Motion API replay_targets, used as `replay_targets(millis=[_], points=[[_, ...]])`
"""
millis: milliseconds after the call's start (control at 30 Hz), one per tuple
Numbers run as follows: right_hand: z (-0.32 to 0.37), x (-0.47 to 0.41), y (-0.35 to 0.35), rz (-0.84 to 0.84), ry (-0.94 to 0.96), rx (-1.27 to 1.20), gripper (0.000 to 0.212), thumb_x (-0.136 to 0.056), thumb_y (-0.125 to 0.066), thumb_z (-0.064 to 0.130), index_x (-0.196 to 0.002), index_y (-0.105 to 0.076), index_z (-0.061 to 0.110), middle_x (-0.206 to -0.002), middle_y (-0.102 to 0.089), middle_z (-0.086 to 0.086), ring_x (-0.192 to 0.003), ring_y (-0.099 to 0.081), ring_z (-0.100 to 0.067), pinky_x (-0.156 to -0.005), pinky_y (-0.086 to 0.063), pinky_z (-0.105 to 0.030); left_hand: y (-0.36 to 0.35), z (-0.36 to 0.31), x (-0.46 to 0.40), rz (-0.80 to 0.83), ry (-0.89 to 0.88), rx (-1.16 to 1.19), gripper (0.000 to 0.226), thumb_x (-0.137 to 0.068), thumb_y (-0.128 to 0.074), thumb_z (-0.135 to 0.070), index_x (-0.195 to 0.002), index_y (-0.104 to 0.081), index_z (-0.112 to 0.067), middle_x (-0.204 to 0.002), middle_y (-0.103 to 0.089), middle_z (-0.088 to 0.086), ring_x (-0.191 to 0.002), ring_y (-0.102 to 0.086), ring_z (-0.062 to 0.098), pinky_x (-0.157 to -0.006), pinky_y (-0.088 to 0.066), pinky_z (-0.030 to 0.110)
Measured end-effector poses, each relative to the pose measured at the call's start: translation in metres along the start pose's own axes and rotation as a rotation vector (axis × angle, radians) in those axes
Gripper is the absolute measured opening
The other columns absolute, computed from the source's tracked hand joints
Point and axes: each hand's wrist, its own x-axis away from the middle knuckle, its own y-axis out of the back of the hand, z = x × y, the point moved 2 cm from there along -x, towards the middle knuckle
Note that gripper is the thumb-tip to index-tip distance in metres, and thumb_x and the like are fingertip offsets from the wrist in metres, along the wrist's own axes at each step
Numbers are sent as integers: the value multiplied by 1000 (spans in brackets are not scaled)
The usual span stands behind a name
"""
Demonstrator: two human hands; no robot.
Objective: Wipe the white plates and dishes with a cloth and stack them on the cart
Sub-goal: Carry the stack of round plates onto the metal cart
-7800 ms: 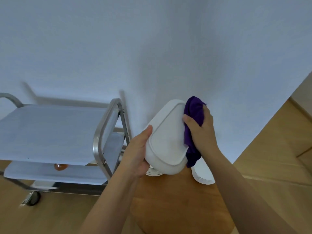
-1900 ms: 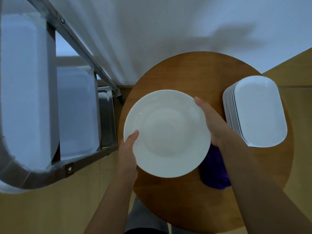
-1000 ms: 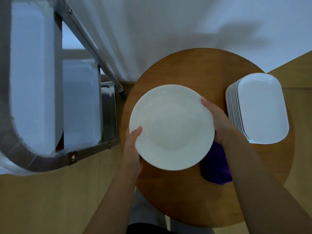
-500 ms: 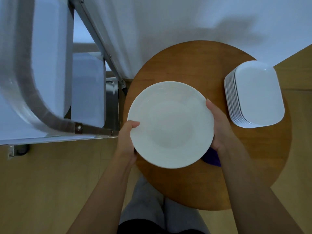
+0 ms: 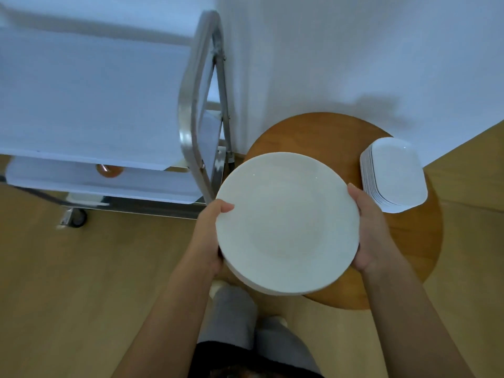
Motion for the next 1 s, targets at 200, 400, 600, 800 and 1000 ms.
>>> replay_targets(millis=[200, 400, 600, 800, 1000], points=[[-5, 52, -82, 95, 12, 51, 45, -93, -44, 44, -59, -69, 29, -67, -69, 3, -56, -66, -13, -45, -50, -29, 61, -50, 59, -22, -71, 25, 18, -82, -49, -23, -96, -59, -18, -76, -73, 5, -82, -61, 29, -72, -49, 37], [-31, 68, -200, 209, 7, 101, 35, -89, -47, 42, -68, -68, 24, -73, -65, 2, -66, -62, -16, -63, -50, -33, 158, -118, 84, -28, -136, 61, 21, -80, -51, -26, -96, -62, -18, -69, -73, 1, -74, -64, 26, -60, -49, 32], [-63, 57, -320, 209, 29, 105, 22, -84, -52, 30, -68, -63, 21, -67, -61, -1, -58, -59, -16, -53, -51, -27, 258, -188, 83, -72, -184, 53, 25, -78, -54, -27, -98, -64, -15, -74, -73, 5, -65, -69, 23, -57, -53, 32], [-85, 30, -416, 238, -51, 114, 24, -83, -51, 30, -60, -50, 24, -59, -49, 1, -51, -50, -15, -48, -45, -24, 329, -245, 69, -142, -234, 83, 23, -79, -53, -25, -94, -64, -12, -71, -72, 6, -63, -69, 23, -58, -52, 33], [-92, -22, -489, 278, -76, 132, 32, -87, -50, 29, -56, -51, 22, -57, -50, 0, -50, -50, -16, -49, -46, -25, 374, -293, 28, -226, -252, 128, 19, -81, -53, -24, -93, -64, -14, -69, -72, 4, -65, -68, 21, -62, -50, 33]])
